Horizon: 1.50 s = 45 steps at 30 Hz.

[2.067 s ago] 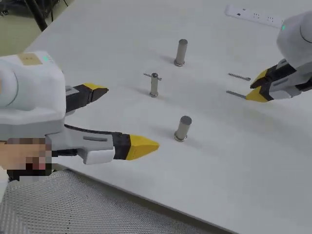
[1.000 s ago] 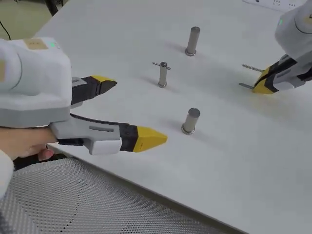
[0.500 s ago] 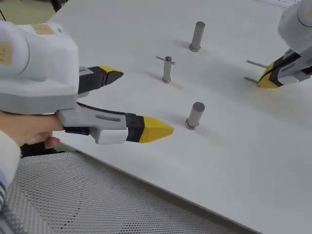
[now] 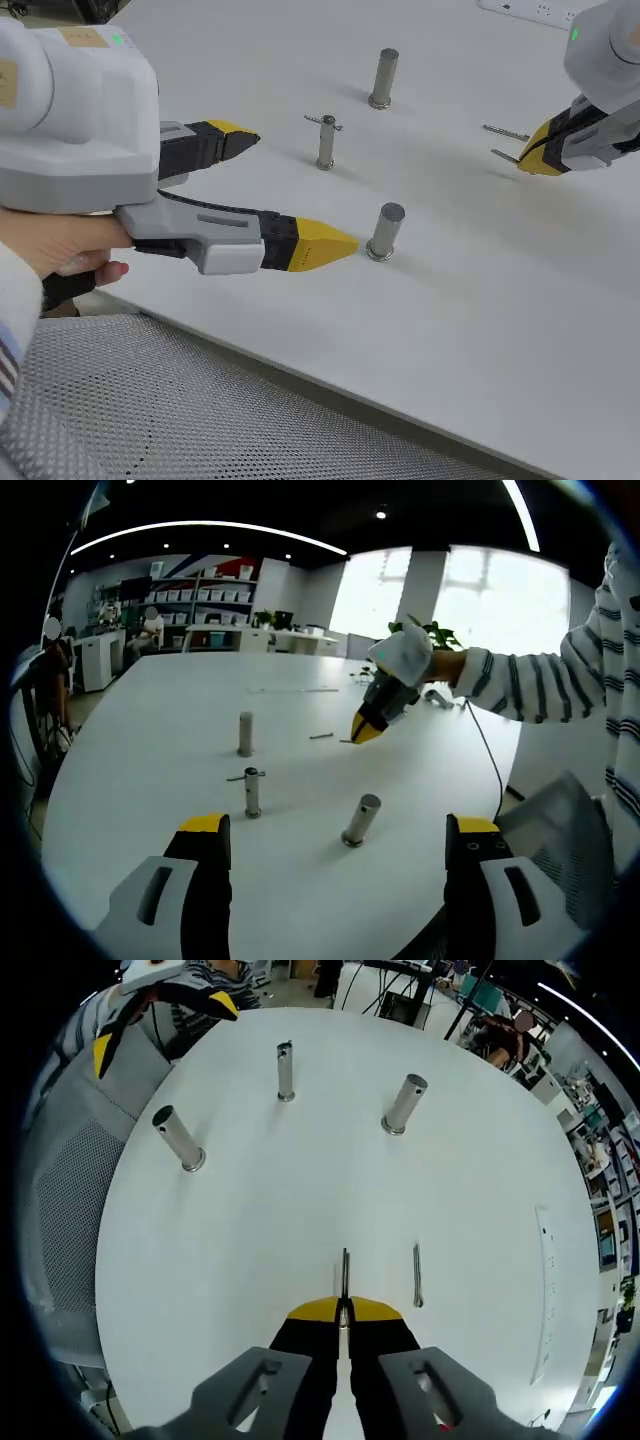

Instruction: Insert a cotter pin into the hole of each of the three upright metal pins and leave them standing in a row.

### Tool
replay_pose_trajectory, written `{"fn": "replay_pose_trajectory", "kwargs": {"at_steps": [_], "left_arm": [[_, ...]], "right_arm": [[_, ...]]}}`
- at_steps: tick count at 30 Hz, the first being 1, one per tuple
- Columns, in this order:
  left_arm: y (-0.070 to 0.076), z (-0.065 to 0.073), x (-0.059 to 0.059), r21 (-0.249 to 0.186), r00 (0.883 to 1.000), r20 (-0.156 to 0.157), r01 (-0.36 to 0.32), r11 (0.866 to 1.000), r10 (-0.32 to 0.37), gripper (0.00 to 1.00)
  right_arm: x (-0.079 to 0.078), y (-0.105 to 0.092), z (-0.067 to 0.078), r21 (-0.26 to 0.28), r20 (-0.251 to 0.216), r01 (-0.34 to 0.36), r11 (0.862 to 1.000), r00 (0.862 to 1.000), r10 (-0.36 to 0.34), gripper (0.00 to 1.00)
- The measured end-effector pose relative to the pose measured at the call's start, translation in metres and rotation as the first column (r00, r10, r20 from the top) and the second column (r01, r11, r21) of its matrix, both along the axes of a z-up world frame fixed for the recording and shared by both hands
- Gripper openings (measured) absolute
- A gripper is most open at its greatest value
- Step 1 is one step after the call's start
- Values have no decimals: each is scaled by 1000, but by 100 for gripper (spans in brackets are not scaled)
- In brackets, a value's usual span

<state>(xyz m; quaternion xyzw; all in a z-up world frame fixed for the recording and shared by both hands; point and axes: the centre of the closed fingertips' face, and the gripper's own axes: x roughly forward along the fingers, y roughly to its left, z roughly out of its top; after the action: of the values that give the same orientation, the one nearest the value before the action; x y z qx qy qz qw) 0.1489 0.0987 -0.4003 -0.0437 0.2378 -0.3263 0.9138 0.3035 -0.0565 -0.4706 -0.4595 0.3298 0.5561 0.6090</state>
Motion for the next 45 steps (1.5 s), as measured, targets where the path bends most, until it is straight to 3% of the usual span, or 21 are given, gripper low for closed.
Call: {"fn": "replay_pose_trajectory", "kwargs": {"at_steps": [6,10,18,24,28,30,31,34,45], "left_arm": [[-11,8,8,-38,999,15,30,999,-30,84],[-20,13,15,-33,997,23,69,997,-68,80],[-47,21,32,-36,989,33,144,989,-143,75],[-70,28,44,-90,983,33,182,979,-179,68],[-81,33,49,-139,981,33,192,971,-189,63],[-86,32,50,-140,979,28,202,969,-200,60],[-90,29,49,-126,975,21,222,967,-221,60],[-95,25,50,-121,972,10,235,964,-236,59],[-111,28,46,-193,955,-8,289,938,-296,38]], "right_arm": [[-12,2,23,62,66,1,998,998,-5,0],[-22,4,40,110,127,-19,994,992,5,0],[-50,10,60,175,227,-85,981,973,44,0],[-67,16,70,234,264,-94,968,964,30,0],[-75,21,78,253,312,-113,961,950,30,0],[-78,24,81,262,329,-117,958,944,26,0],[-76,25,85,268,372,-124,955,928,16,0],[-79,26,83,257,413,-139,956,910,21,0],[-97,34,83,296,440,-137,945,898,-8,0]]}}
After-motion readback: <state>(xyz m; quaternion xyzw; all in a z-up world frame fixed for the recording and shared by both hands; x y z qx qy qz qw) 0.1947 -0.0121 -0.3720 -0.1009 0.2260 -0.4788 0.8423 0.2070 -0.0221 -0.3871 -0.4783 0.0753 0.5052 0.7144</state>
